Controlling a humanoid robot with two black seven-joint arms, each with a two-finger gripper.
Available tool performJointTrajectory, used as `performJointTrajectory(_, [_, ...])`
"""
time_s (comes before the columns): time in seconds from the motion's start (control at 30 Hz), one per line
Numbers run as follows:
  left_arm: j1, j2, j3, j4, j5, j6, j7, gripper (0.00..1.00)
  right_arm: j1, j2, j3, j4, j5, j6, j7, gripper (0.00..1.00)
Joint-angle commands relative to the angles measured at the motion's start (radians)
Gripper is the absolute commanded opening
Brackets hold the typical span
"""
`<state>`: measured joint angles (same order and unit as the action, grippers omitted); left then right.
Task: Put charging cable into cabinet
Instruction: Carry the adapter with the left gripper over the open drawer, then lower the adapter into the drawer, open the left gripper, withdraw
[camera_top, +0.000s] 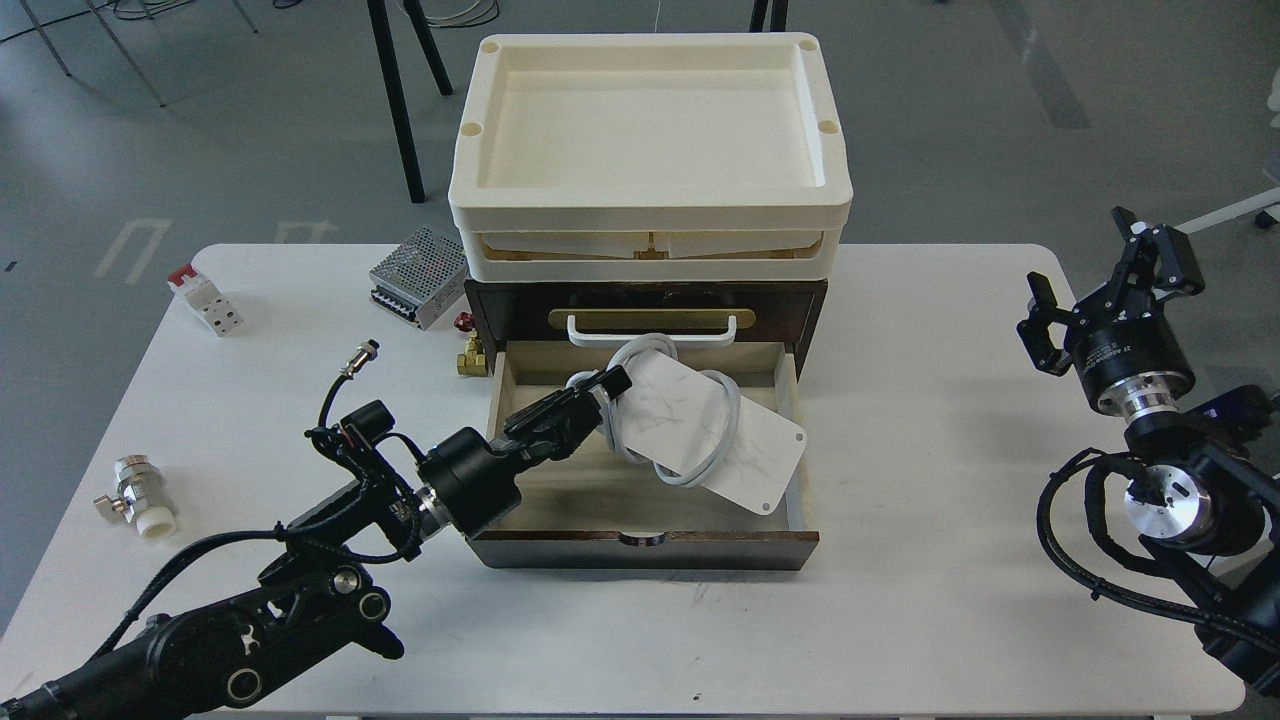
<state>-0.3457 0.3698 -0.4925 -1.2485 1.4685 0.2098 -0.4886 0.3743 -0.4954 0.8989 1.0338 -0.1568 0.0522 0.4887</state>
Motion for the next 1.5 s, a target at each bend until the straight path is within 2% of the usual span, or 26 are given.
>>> performJointTrajectory(0.0, [0.004, -0.031, 0.018, 0.059, -0.007, 0.025, 0.0, 0.03, 0.0, 0.0, 0.0, 0.0, 0.0, 0.0, 0.0, 0.99])
performJointTrajectory(0.17, [0.001, -0.049, 0.028, 0.132, -0.011, 0.039, 0.0, 0.07, 0.0, 0.0, 0.0, 0.0, 0.0, 0.0, 0.0, 0.99])
performJointTrajectory(0.33, [-0.002, -0.055, 0.029, 0.175, -0.011, 0.039, 0.0, 0.24, 0.002, 0.0, 0.0, 0.0, 0.0, 0.0, 0.0, 0.99])
performJointTrajectory(0.43, [-0.006, -0.055, 0.028, 0.175, -0.01, 0.039, 0.0, 0.37, 0.002, 0.0, 0.0, 0.0, 0.0, 0.0, 0.0, 0.99])
performJointTrajectory(0.5, [-0.006, -0.055, 0.029, 0.175, -0.008, 0.039, 0.0, 0.39, 0.0, 0.0, 0.0, 0.0, 0.0, 0.0, 0.0, 0.99])
performJointTrajectory(0.6, [-0.003, -0.055, 0.029, 0.173, -0.008, 0.039, 0.0, 0.51, 0.0, 0.001, 0.0, 0.0, 0.0, 0.0, 0.0, 0.99])
performJointTrajectory(0.67, [-0.002, -0.055, 0.029, 0.17, -0.008, 0.04, 0.0, 0.54, 0.0, 0.0, 0.002, 0.0, 0.0, 0.0, 0.0, 0.99])
performJointTrajectory(0.8, [-0.002, -0.051, 0.028, 0.162, -0.008, 0.046, 0.0, 0.72, 0.0, 0.0, 0.0, 0.0, 0.0, 0.0, 0.0, 0.99])
performJointTrajectory(0.97, [-0.004, -0.019, 0.002, 0.124, -0.011, 0.114, 0.0, 0.8, 0.002, 0.0, 0.0, 0.0, 0.0, 0.0, 0.0, 0.99])
performJointTrajectory(1.07, [-0.003, 0.03, -0.029, 0.063, -0.013, 0.151, 0.0, 0.81, 0.002, 0.0, 0.0, 0.0, 0.0, 0.0, 0.0, 0.99])
performJointTrajectory(1.3, [0.019, 0.213, -0.106, -0.117, -0.235, 0.14, 0.0, 0.85, 0.002, 0.0, -0.005, 0.002, 0.0, 0.001, 0.0, 0.99])
performJointTrajectory(1.47, [0.022, 0.31, -0.127, -0.14, -0.572, 0.111, 0.0, 0.91, 0.002, 0.0, -0.009, 0.003, 0.0, 0.001, 0.0, 0.99])
